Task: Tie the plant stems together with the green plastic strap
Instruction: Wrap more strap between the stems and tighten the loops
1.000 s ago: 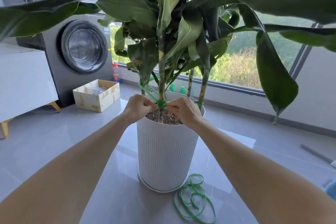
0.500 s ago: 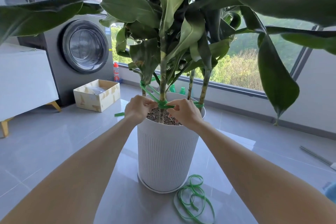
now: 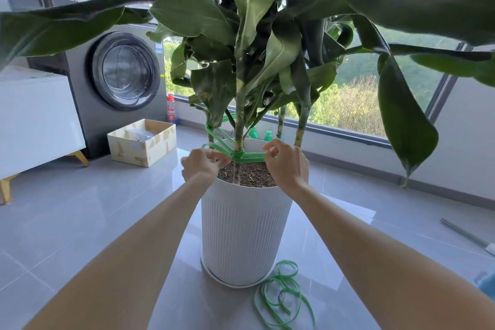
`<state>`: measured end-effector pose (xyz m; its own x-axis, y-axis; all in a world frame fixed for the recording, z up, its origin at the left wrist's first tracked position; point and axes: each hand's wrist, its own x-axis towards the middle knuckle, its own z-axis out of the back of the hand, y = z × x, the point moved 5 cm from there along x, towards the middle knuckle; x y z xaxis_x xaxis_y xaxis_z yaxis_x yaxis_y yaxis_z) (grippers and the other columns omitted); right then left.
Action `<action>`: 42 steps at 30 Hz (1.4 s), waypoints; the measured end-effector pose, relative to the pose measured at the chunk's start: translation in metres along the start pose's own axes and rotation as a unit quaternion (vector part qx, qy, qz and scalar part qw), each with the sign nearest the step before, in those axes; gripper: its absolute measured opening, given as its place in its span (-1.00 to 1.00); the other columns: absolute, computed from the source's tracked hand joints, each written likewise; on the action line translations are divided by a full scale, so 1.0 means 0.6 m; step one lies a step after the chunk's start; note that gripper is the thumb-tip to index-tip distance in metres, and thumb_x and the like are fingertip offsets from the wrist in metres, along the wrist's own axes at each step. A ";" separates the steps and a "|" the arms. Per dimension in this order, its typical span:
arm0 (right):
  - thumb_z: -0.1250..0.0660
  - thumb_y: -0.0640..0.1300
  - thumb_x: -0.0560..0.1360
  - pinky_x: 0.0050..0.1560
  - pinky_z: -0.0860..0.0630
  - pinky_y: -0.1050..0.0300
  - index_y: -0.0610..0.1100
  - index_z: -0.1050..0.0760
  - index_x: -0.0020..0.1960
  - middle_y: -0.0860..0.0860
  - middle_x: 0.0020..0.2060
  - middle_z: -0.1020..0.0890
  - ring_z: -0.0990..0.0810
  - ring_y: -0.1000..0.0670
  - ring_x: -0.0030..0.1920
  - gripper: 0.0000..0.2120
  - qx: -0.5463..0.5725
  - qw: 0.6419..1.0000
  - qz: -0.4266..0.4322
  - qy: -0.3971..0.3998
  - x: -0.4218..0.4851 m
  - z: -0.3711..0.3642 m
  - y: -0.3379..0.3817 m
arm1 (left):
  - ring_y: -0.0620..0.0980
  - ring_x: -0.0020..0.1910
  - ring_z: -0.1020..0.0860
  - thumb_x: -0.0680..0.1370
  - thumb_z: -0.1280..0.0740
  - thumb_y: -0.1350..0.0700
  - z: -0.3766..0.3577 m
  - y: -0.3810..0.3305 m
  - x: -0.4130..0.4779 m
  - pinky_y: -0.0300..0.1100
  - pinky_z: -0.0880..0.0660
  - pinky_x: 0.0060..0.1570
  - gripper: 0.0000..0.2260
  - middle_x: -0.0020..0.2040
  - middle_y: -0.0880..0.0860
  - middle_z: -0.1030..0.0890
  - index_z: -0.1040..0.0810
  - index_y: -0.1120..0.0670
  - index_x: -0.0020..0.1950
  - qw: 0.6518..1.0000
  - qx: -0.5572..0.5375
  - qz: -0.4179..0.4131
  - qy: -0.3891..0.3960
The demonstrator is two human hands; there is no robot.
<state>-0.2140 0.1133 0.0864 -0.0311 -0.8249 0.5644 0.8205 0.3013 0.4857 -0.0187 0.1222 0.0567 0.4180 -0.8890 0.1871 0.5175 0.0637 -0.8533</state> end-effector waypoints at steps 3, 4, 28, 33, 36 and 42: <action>-0.26 -0.16 0.53 -0.19 -0.47 0.20 -0.01 -0.61 0.03 0.09 -0.14 -0.68 -0.52 0.10 -0.21 -0.83 -0.001 1.000 -0.005 -0.006 -0.003 0.003 -0.003 | 0.00 0.06 -0.59 0.39 -0.51 0.13 -0.006 -0.001 -0.003 -0.17 -0.48 0.13 -0.82 -0.02 0.07 -0.68 -0.69 0.11 -0.03 0.992 -0.111 0.000 0.056; -0.26 -0.16 0.53 -0.19 -0.45 0.21 -0.01 -0.61 0.03 0.09 -0.14 -0.67 -0.52 0.10 -0.21 -0.83 -0.001 1.000 -0.009 -0.008 -0.002 0.004 -0.005 | 0.01 0.07 -0.59 0.39 -0.50 0.15 -0.006 -0.001 -0.005 -0.17 -0.47 0.15 -0.81 -0.02 0.08 -0.68 -0.69 0.13 -0.01 0.990 -0.125 0.004 0.061; -0.26 -0.15 0.53 -0.16 -0.48 0.18 -0.03 -0.59 0.05 0.03 -0.12 -0.69 -0.62 -0.01 -0.13 -0.84 -0.050 0.997 -0.053 -0.032 0.007 0.013 -0.032 | -0.22 -0.18 -0.51 0.64 -0.15 0.14 -0.054 -0.019 -0.004 -0.21 -0.17 -0.27 -0.77 -0.07 -0.10 -0.57 -0.49 0.00 0.25 0.953 -0.171 0.084 0.235; -0.27 -0.18 0.53 -0.18 -0.47 0.21 -0.06 -0.60 0.06 0.04 -0.14 -0.67 -0.56 0.06 -0.19 -0.83 -0.014 0.999 -0.030 -0.026 0.019 0.009 -0.017 | -0.17 -0.17 -0.48 0.67 -0.05 0.17 -0.063 -0.023 -0.001 -0.02 -0.22 0.25 -0.74 -0.08 -0.09 -0.55 -0.49 0.00 0.20 0.949 -0.172 0.091 0.247; -0.28 -0.23 0.53 -0.20 -0.47 0.23 -0.14 -0.60 0.06 -0.02 -0.13 -0.67 -0.53 0.08 -0.22 -0.84 0.023 1.000 -0.010 -0.008 0.023 0.003 -0.014 | -0.08 -0.07 -0.43 0.66 -0.09 0.17 -0.063 -0.020 0.006 -0.09 -0.29 0.19 -0.80 0.04 -0.01 -0.50 -0.49 0.01 0.12 0.950 -0.158 0.094 0.253; -0.26 -0.24 0.56 -0.15 -0.32 0.32 -0.15 -0.59 0.13 -0.05 0.05 -0.65 -0.46 0.04 0.04 -0.79 0.008 0.998 0.041 0.037 0.039 -0.015 -0.011 | -0.16 -0.16 -0.47 0.62 -0.21 0.16 -0.057 -0.012 0.010 -0.22 -0.21 -0.26 -0.80 0.02 -0.01 -0.57 -0.54 0.00 0.19 0.953 -0.170 0.097 0.232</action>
<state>-0.2150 0.0877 0.0901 0.0790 -0.8301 0.5520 0.8091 0.3768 0.4510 -0.0457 0.1011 0.0471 0.0645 -0.9852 -0.1589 0.1591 0.1673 -0.9730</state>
